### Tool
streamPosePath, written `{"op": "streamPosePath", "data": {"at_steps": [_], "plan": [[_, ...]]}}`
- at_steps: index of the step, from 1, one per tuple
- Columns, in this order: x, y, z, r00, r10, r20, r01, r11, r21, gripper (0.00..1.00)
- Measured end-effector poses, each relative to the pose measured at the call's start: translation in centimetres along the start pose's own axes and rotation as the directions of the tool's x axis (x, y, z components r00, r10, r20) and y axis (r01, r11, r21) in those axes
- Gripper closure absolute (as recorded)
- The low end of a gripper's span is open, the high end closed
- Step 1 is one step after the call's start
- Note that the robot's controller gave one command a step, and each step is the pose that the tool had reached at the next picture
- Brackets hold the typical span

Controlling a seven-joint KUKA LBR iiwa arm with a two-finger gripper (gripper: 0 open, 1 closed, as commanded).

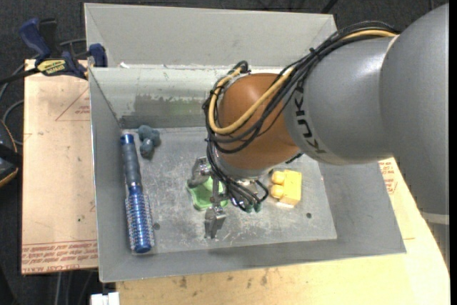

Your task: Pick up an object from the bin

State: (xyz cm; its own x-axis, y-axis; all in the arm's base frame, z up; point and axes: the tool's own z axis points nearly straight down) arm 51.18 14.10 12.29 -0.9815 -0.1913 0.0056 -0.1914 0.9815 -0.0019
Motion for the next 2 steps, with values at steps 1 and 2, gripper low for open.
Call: {"op": "streamPosePath", "data": {"at_steps": [1, 2], "plan": [[-5.2, -6.9, 4.9, 0.988, -0.156, 0.013, 0.156, 0.988, -0.004, 0.00], [-7.4, -3.7, 1.2, 0.996, -0.085, 0.014, 0.085, 0.996, -0.003, 0.00]]}}
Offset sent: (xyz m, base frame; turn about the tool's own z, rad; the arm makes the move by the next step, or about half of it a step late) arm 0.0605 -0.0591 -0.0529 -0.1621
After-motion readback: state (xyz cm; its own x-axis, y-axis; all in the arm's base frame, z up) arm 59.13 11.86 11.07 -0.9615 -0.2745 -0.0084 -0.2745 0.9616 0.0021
